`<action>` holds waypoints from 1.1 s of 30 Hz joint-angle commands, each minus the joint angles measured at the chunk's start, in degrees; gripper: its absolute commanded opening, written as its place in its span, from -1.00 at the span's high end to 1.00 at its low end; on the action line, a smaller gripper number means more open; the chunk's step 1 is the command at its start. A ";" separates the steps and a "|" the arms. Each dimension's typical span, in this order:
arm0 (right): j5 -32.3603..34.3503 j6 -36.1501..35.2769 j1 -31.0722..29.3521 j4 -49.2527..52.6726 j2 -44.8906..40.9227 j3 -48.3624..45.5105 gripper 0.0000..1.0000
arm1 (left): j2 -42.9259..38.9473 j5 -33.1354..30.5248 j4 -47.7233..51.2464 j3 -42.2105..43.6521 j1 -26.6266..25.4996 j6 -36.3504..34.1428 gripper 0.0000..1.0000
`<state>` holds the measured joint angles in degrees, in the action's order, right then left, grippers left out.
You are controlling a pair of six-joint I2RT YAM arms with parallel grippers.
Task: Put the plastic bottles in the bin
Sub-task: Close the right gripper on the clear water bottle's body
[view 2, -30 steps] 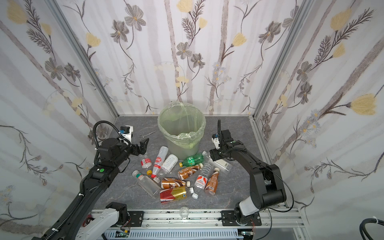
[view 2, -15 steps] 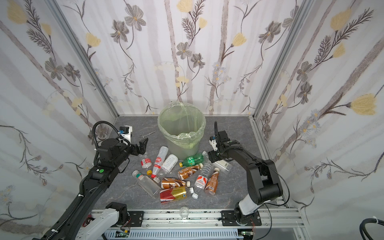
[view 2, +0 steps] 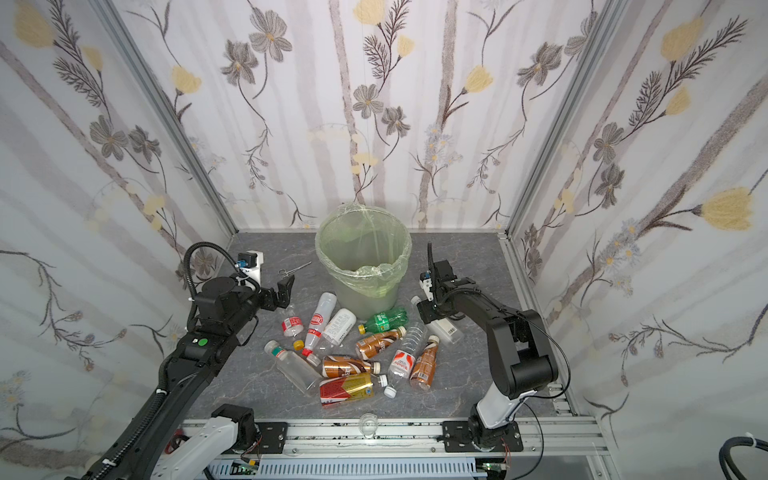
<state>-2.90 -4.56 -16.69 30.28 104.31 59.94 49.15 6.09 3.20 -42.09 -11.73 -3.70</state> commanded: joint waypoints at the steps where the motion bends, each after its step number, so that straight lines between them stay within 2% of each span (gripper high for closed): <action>1: 3.16 1.01 0.42 -1.54 1.13 0.69 -0.40 | 0.12 -0.54 -1.09 0.06 0.04 -0.33 -1.00; 12: 5.10 3.89 2.87 -2.31 3.48 1.41 -0.41 | 0.37 -0.83 -1.09 0.08 0.04 -0.58 -1.00; 18: 6.06 4.75 3.72 -3.46 3.54 1.01 -0.26 | 0.25 -0.96 -1.09 0.16 0.08 -0.55 -1.00; 24: 8.66 5.25 4.51 -3.65 0.56 1.03 -0.16 | 0.21 -0.99 -1.09 0.16 0.04 -0.43 -1.00; 33: 10.78 5.44 4.82 -1.51 -6.16 3.27 -0.14 | 0.17 -0.81 -1.10 0.16 0.04 -0.39 -1.00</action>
<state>6.42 0.43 -11.92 28.95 99.94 61.84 49.43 5.58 3.20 -42.09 -11.73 -4.08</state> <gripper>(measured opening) 0.570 0.997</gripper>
